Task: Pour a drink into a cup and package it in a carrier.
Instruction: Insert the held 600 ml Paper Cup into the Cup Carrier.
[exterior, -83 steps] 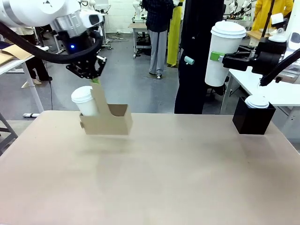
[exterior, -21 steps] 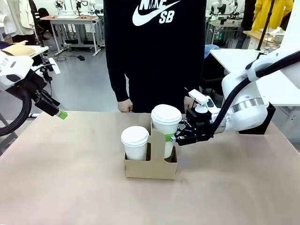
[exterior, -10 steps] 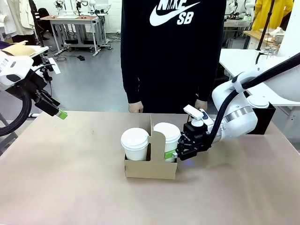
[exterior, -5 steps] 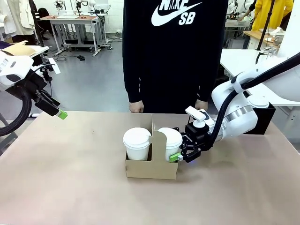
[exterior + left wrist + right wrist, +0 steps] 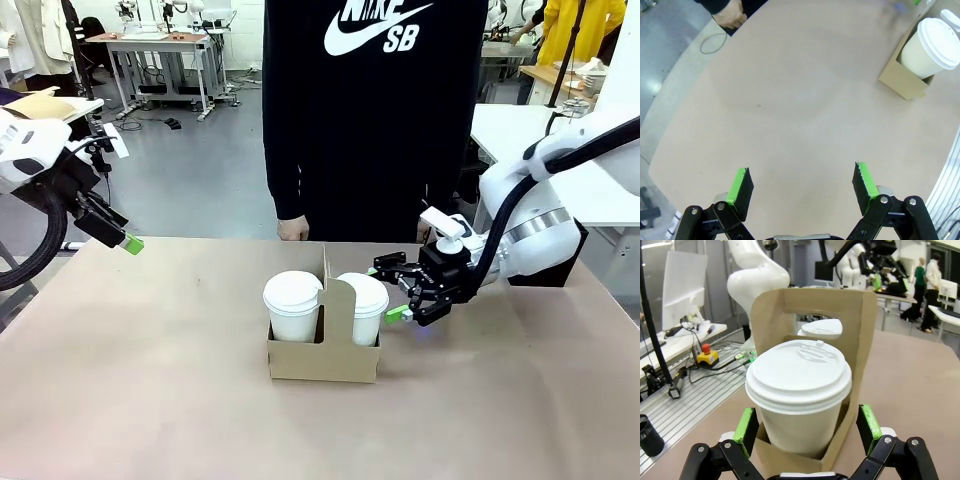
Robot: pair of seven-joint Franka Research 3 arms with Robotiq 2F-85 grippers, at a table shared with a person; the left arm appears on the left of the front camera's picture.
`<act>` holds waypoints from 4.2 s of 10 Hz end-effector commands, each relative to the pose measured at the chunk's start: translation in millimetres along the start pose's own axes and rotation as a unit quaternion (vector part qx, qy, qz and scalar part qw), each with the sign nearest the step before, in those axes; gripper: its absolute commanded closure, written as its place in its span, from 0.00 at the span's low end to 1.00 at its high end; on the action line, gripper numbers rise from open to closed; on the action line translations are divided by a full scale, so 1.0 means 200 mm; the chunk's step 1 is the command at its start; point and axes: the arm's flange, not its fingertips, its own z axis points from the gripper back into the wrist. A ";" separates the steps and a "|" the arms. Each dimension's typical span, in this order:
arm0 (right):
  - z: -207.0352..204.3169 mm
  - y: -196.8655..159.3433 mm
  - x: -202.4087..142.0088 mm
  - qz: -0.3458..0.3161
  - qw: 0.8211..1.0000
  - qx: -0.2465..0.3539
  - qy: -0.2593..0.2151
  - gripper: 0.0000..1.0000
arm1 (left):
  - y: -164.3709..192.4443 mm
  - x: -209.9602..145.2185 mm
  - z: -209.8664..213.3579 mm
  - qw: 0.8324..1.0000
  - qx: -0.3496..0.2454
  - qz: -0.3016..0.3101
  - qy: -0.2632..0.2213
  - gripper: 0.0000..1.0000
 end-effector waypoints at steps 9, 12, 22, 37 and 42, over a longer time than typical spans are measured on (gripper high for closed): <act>0.74 0.75 0.26 -0.263 0.841 -0.443 0.165 0.00 | -0.01 0.01 0.01 1.000 -0.005 0.007 -0.008 0.00; 0.77 0.82 0.28 -0.265 0.820 -0.479 0.166 0.00 | -0.01 0.01 0.01 1.000 -0.005 0.007 -0.008 0.00; 0.89 0.73 0.27 -0.260 0.822 -0.475 0.174 0.00 | -0.01 0.01 0.01 1.000 -0.005 0.007 -0.008 0.00; 0.89 0.73 0.27 -0.260 0.822 -0.475 0.174 0.00 | -0.01 0.01 0.01 1.000 -0.005 0.007 -0.008 0.00; 0.89 0.73 0.27 -0.260 0.822 -0.475 0.174 0.00 | -0.01 0.01 0.01 1.000 -0.005 0.007 -0.008 0.00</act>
